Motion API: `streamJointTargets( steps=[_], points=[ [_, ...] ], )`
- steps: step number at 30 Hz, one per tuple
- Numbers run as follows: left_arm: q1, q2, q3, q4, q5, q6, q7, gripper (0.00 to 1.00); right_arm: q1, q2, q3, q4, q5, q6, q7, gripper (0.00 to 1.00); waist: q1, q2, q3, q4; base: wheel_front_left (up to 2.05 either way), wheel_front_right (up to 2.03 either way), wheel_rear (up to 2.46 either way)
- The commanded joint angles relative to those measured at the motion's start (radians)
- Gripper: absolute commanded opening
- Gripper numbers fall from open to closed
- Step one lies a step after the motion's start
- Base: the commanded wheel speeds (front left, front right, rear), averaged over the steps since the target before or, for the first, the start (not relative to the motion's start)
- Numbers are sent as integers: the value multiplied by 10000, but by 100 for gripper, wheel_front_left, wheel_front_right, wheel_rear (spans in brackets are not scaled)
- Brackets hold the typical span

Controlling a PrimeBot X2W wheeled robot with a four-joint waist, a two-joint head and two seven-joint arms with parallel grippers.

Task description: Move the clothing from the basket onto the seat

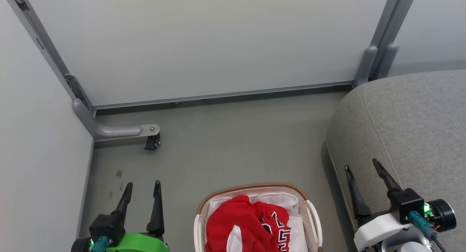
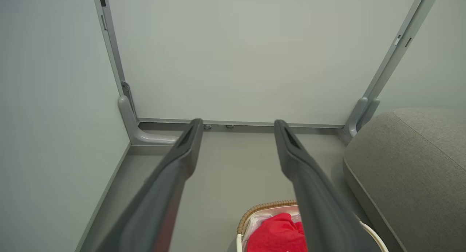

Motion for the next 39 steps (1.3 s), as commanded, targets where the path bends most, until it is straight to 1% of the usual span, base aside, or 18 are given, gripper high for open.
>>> streamJointTargets(
  steps=[1, 17, 23, 28, 30, 39],
  points=[
    [86, 66, 10, 44, -1, -3, -11, 100, 113, -60, 4, 11, 61, 0, -52, 100, 0, 0, 2, -2, 0, 0, 0],
    [41, 66, -14, 61, -98, -20, -11, 100, 75, -60, 46, 2, 213, 0, -53, 100, 0, 0, 71, -21, 0, 0, 0],
    [-244, 63, -147, 108, -69, -73, -9, 100, -149, -60, 50, -82, 257, 0, -53, 100, 0, 0, 402, -96, 0, 0, 0],
    [-902, 60, -507, 353, 243, -171, -9, 100, -595, -60, 36, -199, 289, 0, -51, 100, 0, 0, 1317, -318, 0, 0, 0],
    [-1334, 61, -790, 628, 368, -229, -11, 100, -841, -59, -10, -240, 316, 0, -51, 100, 0, 0, 1790, -410, 0, 0, 0],
    [-3302, 61, -2138, 2671, 958, -381, -9, 100, -1973, -54, -111, -380, 485, -3, -51, 100, 0, 0, 3929, -898, 0, 0, 0]
  ],
)
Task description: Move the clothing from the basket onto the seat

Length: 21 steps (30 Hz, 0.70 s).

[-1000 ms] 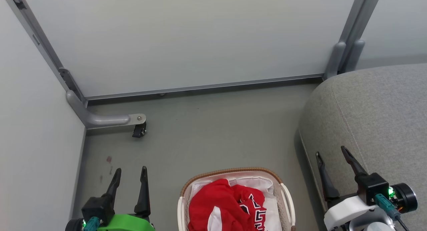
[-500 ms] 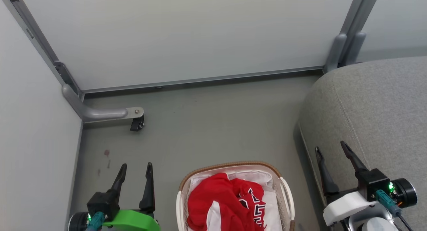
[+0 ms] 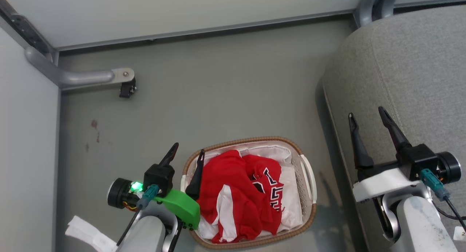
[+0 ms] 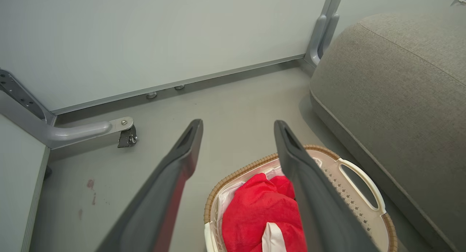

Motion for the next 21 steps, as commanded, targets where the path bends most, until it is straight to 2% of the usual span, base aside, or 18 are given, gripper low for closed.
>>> streamJointTargets(
  steps=[1, 10, 21],
  points=[
    [-366, 56, -106, 190, 134, -38, -7, 100, -249, -46, 3, -81, 46, -6, -49, 100, 0, -1, 1410, -485, 0, 0, 0],
    [-1886, 60, -1595, 2769, -39, -89, -7, 100, -1181, -42, 43, -232, 287, -6, -49, 100, 0, -1, 3103, -981, 0, 0, 0],
    [-3127, 88, -2832, 4528, -735, -93, -7, 100, -1702, -39, 377, -427, 541, -6, -49, 100, 0, -1, 4307, -1466, 0, 0, 0]
  ],
)
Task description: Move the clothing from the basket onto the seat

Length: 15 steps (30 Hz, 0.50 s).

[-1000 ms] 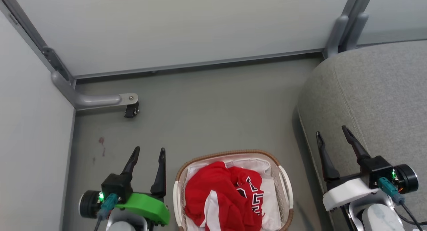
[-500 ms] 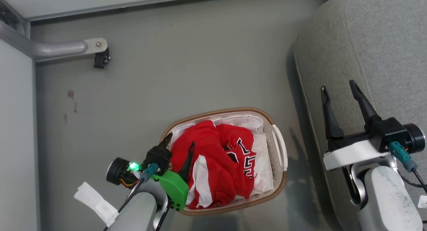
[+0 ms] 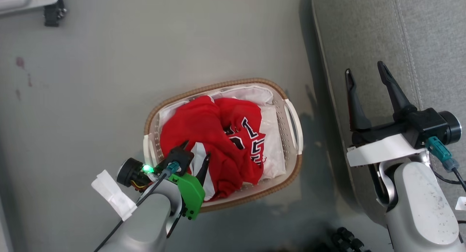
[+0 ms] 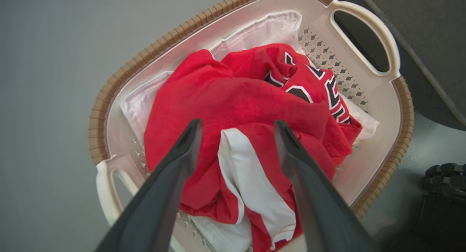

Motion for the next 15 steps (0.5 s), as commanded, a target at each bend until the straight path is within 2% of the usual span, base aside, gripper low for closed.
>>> streamJointTargets(
  steps=[1, 15],
  points=[
    [-299, 100, -132, 198, -82, -46, -9, 100, -180, -31, 64, -54, 82, -6, -49, 100, -1, 0, 683, -482, 0, 0, 0],
    [-1648, 193, -1187, 2100, -735, -41, 194, 100, -407, -31, 633, -144, 499, -6, -49, 100, -1, 0, 1432, -938, 0, 0, 0]
  ],
)
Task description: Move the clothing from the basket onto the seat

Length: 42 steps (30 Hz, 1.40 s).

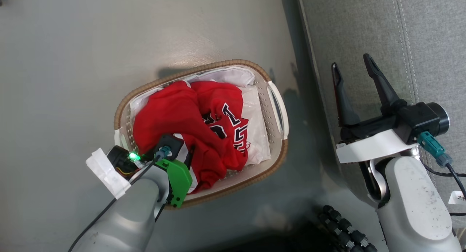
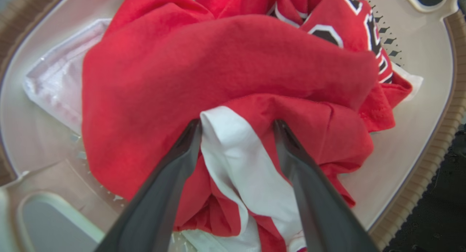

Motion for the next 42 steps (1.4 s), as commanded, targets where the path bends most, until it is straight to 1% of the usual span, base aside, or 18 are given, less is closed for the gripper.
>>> streamJointTargets(
  steps=[1, 5, 6, 7, 8, 9, 10, 16, 20, 24, 30, 32, 36, 38, 42],
  points=[
    [-236, 101, -66, 84, -84, -32, 37, 100, -95, -31, 26, -51, 116, -6, -49, 100, -1, -1, 165, -144, 0, 0, 0],
    [-350, 75, -316, 304, -354, -32, 285, 100, -135, -31, 89, -47, 190, -6, -49, 100, -1, -1, 287, -234, 0, 0, 0],
    [-357, 64, -381, 313, -425, -32, 341, 96, -143, -31, 95, -43, 206, -6, -49, 100, -1, -1, 303, -248, 0, 0, 0],
    [-347, 53, -467, 317, -490, -32, 419, 64, -152, -31, 100, -31, 209, -6, -49, 100, -1, -1, 318, -264, 0, 0, 0],
    [-350, 44, -531, 310, -547, -32, 464, 42, -160, -31, 104, -21, 208, -6, -49, 100, -1, -1, 329, -273, 0, 0, 0],
    [-361, 40, -609, 305, -633, -32, 493, 25, -169, -31, 104, -7, 224, -6, -49, 100, -1, -1, 338, -279, 0, 0, 0],
    [-369, 39, -677, 300, -694, -32, 500, 0, -175, -31, 98, 4, 240, -6, -49, 100, -1, -1, 341, -281, 0, 0, 0],
    [-287, 34, -868, 282, -1169, -32, 359, 0, -201, -32, 59, 120, 239, -6, -49, 100, -1, -1, 207, -239, 0, 0, 0],
    [-107, 36, -797, 322, -1540, -32, 163, 0, -176, -31, 76, 187, 156, -6, -49, 100, -1, -1, -60, -135, 0, 0, 0],
    [76, 33, -845, 234, -1716, -33, -17, 0, -51, -34, 0, 232, 32, -6, -49, 100, -1, -1, -509, 10, 0, 0, 0],
    [352, 137, -981, -138, -1827, -31, -187, 0, 294, -36, -176, 372, -232, -6, -49, 100, -1, -1, -1556, 360, 0, 0, 0],
    [443, 193, -941, -457, -1761, -32, -191, 0, 435, -36, -244, 418, -322, -6, -49, 100, -1, -1, -1986, 499, 0, 0, 0],
    [895, 412, -679, -1490, -1560, 153, -190, 0, 770, -37, -381, 514, -529, -6, -49, 100, -1, -1, -2893, 789, 0, 0, 0],
    [1120, 516, -527, -1955, -1469, 176, -182, 0, 964, -34, -454, 565, -604, -6, -49, 100, -1, -1, -3349, 944, 0, 0, 0],
    [1335, 815, -349, -2879, -1075, 247, -184, 0, 1405, -37, -547, 687, -777, -6, -49, 100, -1, -1, -4293, 1231, 0, 0, 0]
  ],
)
